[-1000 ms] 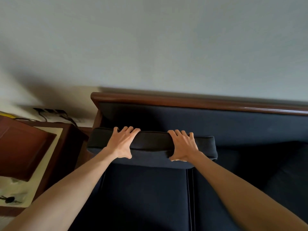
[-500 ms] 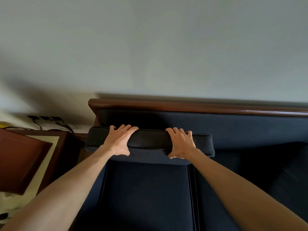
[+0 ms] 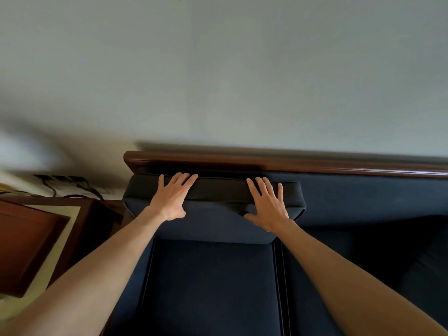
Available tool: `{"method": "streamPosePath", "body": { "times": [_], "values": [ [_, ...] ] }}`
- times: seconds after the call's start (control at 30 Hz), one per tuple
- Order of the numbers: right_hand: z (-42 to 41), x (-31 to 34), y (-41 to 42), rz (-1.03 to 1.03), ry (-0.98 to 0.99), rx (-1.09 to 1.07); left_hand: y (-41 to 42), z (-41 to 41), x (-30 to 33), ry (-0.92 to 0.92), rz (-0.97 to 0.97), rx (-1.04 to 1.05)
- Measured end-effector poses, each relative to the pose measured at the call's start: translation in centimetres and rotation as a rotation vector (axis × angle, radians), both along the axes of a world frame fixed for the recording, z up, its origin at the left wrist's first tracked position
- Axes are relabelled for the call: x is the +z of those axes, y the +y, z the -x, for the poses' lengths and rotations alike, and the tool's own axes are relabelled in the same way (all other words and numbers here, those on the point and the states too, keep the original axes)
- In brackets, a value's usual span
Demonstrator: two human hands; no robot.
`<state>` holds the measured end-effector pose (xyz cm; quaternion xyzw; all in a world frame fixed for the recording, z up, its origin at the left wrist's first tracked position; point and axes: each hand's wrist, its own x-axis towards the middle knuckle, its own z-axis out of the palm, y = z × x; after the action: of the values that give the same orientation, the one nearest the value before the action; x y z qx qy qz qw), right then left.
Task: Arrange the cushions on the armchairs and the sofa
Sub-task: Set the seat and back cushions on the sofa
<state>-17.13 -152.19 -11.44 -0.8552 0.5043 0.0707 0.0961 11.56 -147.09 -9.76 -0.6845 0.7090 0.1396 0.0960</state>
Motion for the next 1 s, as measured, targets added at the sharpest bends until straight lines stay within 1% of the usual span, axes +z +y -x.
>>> {"method": "streamPosePath", "body": {
  "times": [0.1,0.3,0.53,0.7,0.83,1.0],
  "values": [
    [0.4,-0.5,-0.4,-0.016,0.010,0.006,-0.1,0.4,-0.8,-0.025,0.022,0.008],
    [-0.5,-0.8,-1.1,0.001,0.004,-0.048,0.6,0.4,-2.0,0.010,0.118,0.035],
    [-1.8,-0.9,-2.2,0.019,0.062,-0.001,1.3,-1.4,-3.3,0.003,0.214,0.028],
    [-2.1,-1.4,-3.7,-0.007,0.060,-0.004,-1.0,-1.7,-3.1,0.010,0.129,0.054],
    [-2.1,-1.7,-3.4,0.001,0.057,-0.008,-0.8,-1.6,-3.0,-0.008,0.099,0.060],
    [-2.1,0.3,-3.3,-0.125,0.088,-0.027,-1.0,0.3,-1.5,-0.023,-0.018,0.144]
  ]
}}
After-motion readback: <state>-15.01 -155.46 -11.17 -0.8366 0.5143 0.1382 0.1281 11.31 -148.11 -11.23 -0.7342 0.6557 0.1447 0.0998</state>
